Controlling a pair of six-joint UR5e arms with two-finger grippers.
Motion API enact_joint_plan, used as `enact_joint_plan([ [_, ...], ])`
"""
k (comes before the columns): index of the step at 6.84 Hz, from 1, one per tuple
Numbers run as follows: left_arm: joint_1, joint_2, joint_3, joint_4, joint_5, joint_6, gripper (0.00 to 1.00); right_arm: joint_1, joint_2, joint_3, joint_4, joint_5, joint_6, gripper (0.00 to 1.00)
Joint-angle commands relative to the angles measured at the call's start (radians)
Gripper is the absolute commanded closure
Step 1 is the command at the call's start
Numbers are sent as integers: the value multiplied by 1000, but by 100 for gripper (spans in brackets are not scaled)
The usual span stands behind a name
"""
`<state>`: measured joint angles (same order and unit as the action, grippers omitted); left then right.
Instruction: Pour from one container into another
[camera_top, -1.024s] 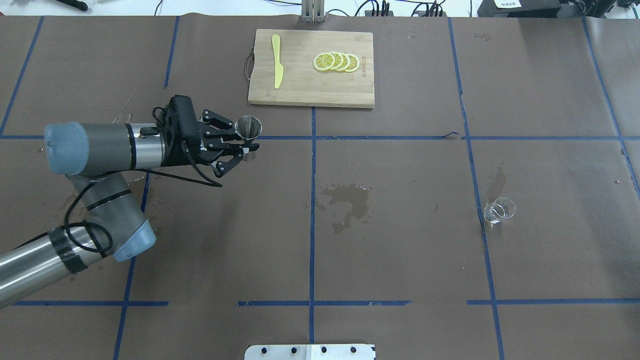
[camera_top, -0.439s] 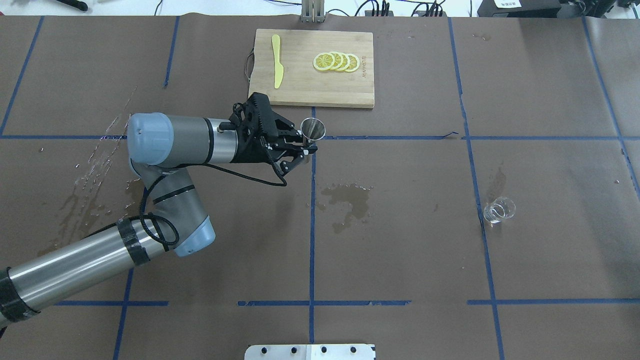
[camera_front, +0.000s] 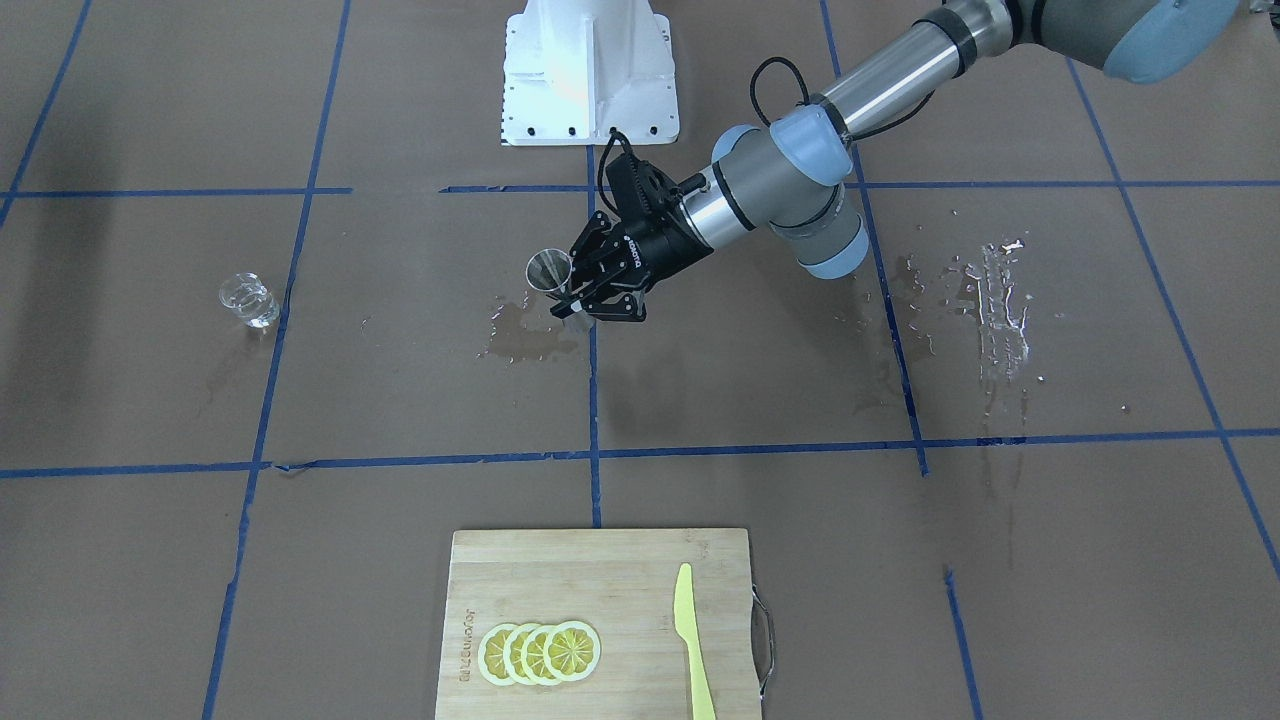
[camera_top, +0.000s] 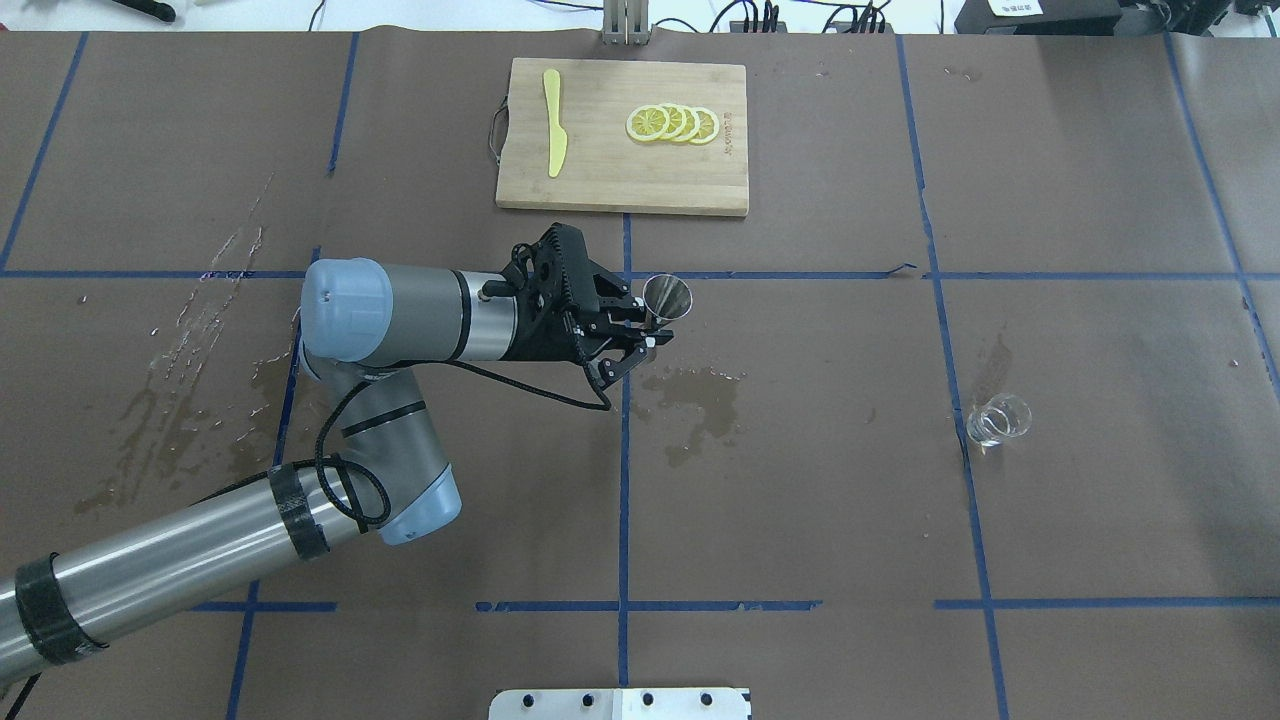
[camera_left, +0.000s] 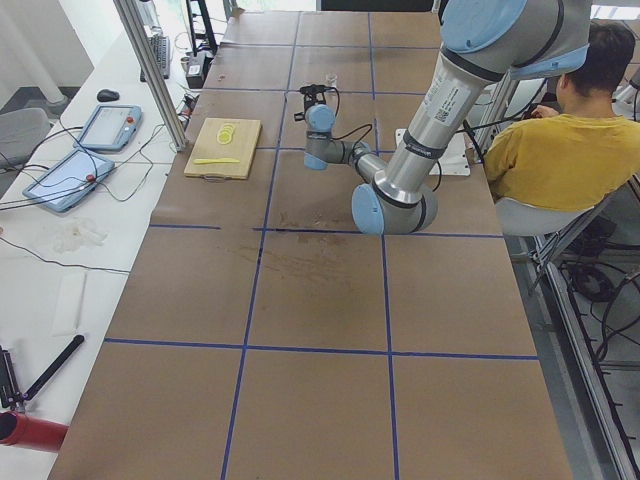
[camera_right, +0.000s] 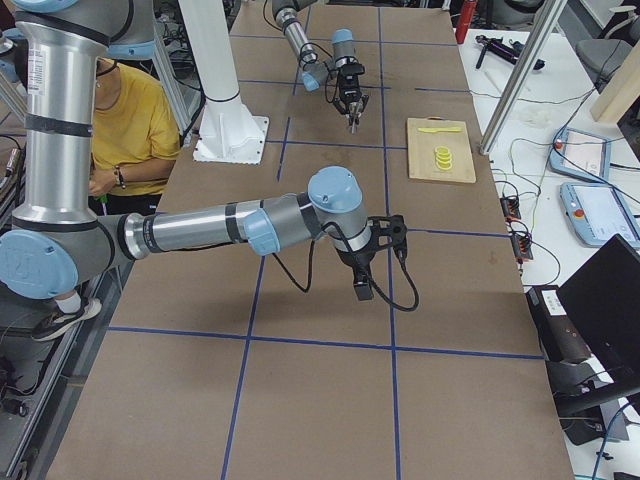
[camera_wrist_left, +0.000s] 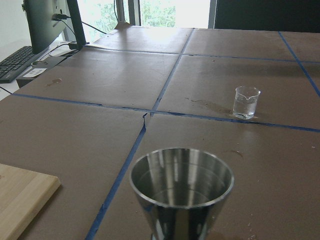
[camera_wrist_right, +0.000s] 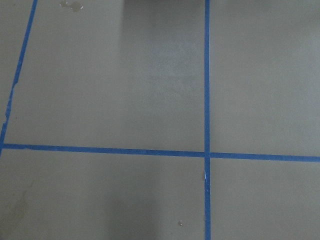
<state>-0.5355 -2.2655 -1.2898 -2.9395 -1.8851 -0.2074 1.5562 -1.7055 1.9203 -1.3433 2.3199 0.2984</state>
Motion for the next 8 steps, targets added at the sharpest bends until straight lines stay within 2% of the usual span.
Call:
enact_joint_plan([
  [1, 3, 0, 0, -1, 1, -1, 100, -94, 0, 51, 126, -11, 260, 0],
  [2, 2, 0, -2, -3, 1, -4, 100, -182, -2, 51, 288, -81, 471, 0],
  [3, 2, 1, -3, -4, 1, -6, 100, -282, -2, 65, 396, -161, 651, 0],
  [4, 0, 1, -3, -4, 3, -6, 100, -367, -6, 130, 410, -259, 770, 0],
  [5, 0, 3, -5, -7, 1, -7, 100, -506, -37, 172, 415, -447, 850, 0],
  [6, 0, 3, -6, -7, 3, -7, 100, -683, -46, 178, 415, -717, 934, 0],
  [7, 0, 3, -6, -7, 3, -9, 100, -837, -55, 177, 415, -936, 1002, 0],
  [8, -1, 3, -8, -9, 3, -9, 100, -963, -84, 178, 420, -1106, 1042, 0],
])
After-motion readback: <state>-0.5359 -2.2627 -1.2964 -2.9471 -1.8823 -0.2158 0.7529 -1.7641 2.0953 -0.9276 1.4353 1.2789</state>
